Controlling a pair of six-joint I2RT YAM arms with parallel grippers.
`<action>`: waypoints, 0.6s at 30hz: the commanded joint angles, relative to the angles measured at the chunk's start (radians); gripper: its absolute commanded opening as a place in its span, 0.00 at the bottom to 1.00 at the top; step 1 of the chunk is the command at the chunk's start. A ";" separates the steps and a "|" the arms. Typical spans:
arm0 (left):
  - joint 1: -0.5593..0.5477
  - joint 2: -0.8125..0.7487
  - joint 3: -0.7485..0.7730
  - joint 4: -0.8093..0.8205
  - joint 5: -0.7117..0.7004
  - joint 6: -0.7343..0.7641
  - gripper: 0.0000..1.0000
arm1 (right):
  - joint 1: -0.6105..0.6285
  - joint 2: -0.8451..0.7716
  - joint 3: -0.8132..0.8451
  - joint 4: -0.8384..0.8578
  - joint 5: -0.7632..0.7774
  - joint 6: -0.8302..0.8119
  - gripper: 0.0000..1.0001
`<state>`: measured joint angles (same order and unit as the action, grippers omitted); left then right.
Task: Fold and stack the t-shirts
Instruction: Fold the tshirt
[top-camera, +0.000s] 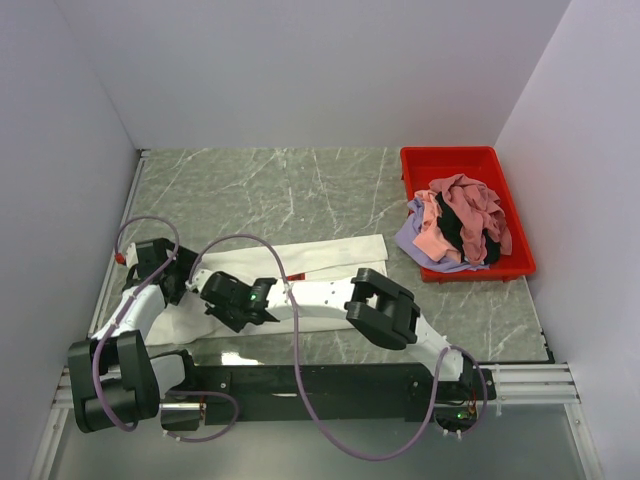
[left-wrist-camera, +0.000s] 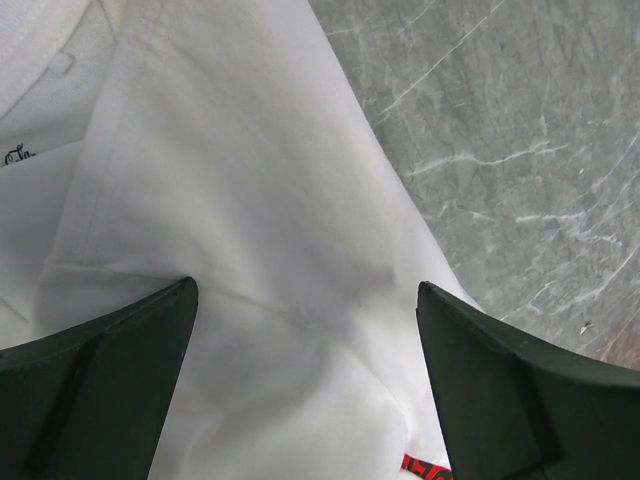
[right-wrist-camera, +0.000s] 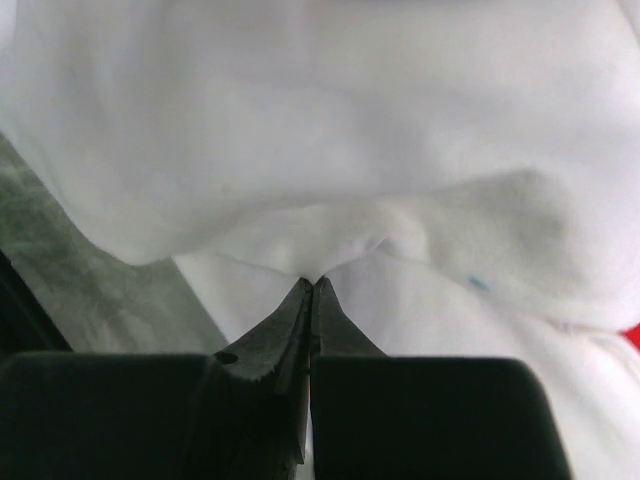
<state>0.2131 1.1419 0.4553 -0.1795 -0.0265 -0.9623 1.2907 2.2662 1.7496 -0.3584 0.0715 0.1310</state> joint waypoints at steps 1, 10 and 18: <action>0.003 0.039 -0.029 -0.081 -0.016 0.019 0.99 | 0.016 -0.123 -0.044 0.013 0.011 0.030 0.00; 0.005 0.004 -0.021 -0.103 -0.035 0.028 0.99 | 0.016 -0.189 -0.156 0.015 -0.025 0.073 0.00; 0.005 -0.005 -0.015 -0.112 -0.027 0.033 0.99 | 0.016 -0.201 -0.186 -0.021 0.005 0.093 0.01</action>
<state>0.2131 1.1339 0.4564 -0.1864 -0.0311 -0.9611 1.3003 2.1288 1.5841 -0.3779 0.0608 0.2054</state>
